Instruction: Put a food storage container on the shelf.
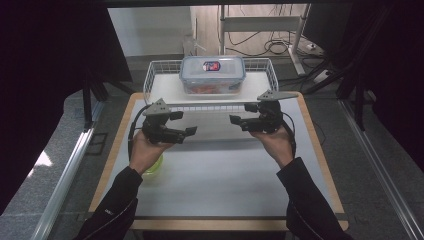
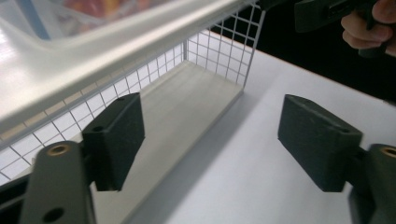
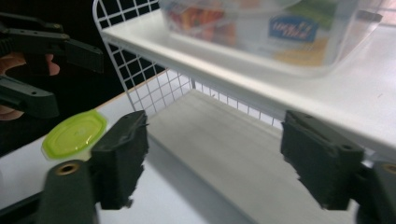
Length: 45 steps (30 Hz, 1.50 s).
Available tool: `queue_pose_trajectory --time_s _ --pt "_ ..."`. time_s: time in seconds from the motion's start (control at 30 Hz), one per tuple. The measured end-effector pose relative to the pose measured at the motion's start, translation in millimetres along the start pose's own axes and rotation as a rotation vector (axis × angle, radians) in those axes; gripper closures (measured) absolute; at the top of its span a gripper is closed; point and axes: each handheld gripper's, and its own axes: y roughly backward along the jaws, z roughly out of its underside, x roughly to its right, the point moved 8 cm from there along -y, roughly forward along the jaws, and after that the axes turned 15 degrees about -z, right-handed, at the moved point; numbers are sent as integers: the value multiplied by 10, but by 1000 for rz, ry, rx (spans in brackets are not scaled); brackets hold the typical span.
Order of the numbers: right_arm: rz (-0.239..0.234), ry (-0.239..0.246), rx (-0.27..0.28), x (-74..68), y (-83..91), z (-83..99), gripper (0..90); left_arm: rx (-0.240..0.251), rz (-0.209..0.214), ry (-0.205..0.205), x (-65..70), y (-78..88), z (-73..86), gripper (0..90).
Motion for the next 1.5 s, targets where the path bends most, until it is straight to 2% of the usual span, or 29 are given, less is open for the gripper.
queue_pose_trajectory --time_s 0.07,0.27,0.4,0.53,0.7,0.87,1.0,1.1,1.33,1.43,1.5 --pt "-3 15 -15 -45 -13 64 182 9 -7 -10 62 26 80 185" --pt "18 47 -56 -94 -35 259 122 23 4 14 189 48 301 115" --pt "-10 5 -58 -121 5 362 122 14 6 13 234 70 453 115" --pt "-14 5 -91 -154 25 544 84 15 2 12 263 110 580 92" --pt "-37 -26 -89 -207 38 745 44 14 -12 8 320 150 734 55" --pt "-19 -6 -84 -290 83 971 19 8 -35 -11 408 174 906 25" --pt "-5 -3 -89 -324 111 1117 17 -6 -50 -33 462 177 1037 16" --pt "-2 -9 -101 -355 124 1209 17 -35 -56 -48 502 177 1167 14" --pt "-7 20 -142 -477 125 1418 18 -77 -52 -55 566 188 1373 13" --pt "-2 16 -176 -489 128 1525 18 -98 -47 -42 569 173 1442 13" --pt "10 10 -195 -467 140 1602 18 -113 -55 -47 564 152 1473 13"
